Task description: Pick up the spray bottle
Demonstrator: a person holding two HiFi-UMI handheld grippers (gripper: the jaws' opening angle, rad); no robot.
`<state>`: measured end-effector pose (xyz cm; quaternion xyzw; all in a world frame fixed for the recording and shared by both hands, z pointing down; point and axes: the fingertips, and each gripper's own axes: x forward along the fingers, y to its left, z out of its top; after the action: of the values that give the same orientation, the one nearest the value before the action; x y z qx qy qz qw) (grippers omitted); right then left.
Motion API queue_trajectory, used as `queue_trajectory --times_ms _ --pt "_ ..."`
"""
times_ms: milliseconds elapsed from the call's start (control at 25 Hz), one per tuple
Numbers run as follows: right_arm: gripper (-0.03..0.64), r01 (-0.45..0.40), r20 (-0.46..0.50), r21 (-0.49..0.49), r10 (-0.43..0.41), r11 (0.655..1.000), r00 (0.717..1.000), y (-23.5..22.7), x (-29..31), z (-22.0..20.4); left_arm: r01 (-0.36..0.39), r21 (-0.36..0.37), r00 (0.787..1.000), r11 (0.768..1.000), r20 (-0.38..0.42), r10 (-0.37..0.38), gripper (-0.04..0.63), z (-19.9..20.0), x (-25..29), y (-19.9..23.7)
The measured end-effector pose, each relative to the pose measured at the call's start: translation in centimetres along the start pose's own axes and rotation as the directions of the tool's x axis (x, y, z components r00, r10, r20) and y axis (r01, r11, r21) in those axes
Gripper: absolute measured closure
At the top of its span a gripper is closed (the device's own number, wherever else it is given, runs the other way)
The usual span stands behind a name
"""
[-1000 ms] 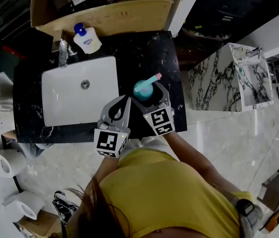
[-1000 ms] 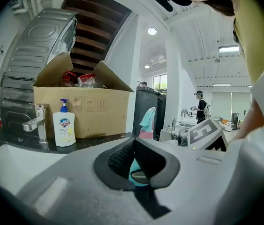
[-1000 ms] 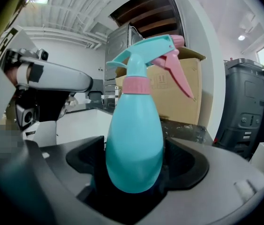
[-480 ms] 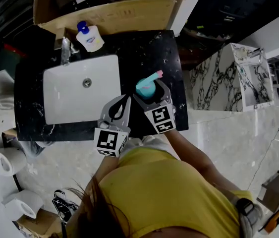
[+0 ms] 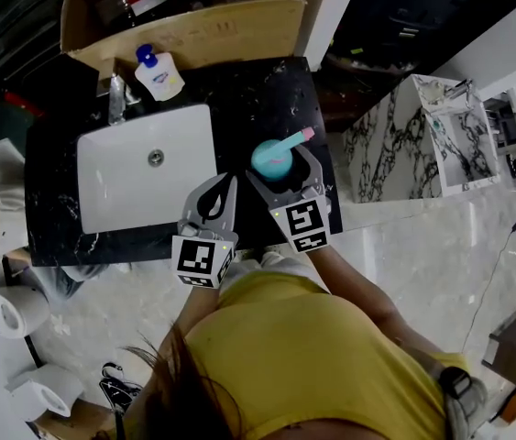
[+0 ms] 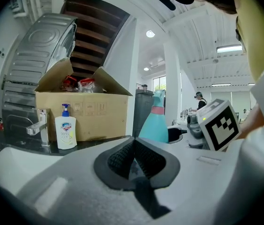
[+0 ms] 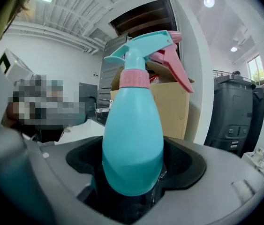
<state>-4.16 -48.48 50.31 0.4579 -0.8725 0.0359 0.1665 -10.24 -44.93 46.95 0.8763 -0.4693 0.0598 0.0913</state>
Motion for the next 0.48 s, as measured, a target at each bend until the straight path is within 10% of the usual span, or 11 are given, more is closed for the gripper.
queue_trajectory --times_ms 480 --pt "0.231 0.226 0.052 0.055 -0.229 0.973 0.972 -3.9 -7.0 3.2 -0.002 0.023 0.999 1.000 0.041 0.001 0.589 1.7 -0.7 -1.1"
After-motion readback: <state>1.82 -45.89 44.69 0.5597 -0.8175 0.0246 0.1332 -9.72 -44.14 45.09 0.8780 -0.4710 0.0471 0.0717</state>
